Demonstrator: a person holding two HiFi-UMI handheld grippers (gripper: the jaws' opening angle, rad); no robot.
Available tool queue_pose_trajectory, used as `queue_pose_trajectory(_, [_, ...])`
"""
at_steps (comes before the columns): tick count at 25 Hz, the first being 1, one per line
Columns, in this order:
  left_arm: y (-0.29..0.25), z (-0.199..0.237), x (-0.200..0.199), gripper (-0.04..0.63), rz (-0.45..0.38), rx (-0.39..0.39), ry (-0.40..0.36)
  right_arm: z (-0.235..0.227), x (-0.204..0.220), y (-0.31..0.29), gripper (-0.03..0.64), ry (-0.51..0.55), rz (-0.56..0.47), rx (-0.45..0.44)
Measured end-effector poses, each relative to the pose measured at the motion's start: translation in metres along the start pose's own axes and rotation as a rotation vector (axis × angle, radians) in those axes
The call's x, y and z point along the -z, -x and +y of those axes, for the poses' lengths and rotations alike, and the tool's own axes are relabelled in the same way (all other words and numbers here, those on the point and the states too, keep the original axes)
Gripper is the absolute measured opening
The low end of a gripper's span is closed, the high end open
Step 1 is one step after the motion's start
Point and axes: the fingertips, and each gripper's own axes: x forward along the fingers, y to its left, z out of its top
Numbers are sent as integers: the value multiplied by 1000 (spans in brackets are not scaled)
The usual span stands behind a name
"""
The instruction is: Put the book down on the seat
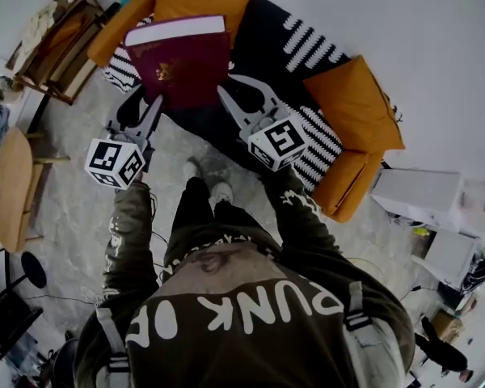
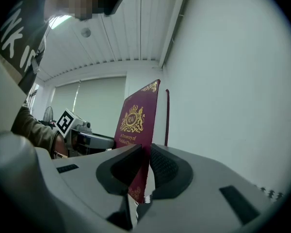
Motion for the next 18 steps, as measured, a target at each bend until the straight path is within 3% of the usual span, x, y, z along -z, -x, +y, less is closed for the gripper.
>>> queue_pose_trajectory(4, [-40,41,14,160,25,5,21,-36,21,-41,64,-23,26,7])
queue_pose_trajectory(12, [-135,166,55,160,79,28,93,-117,81,-166,64,-74,96,38])
queue_pose_trajectory(18, [-198,237,114,160,156,34,168,-168,151,-235,64,-136,176,57])
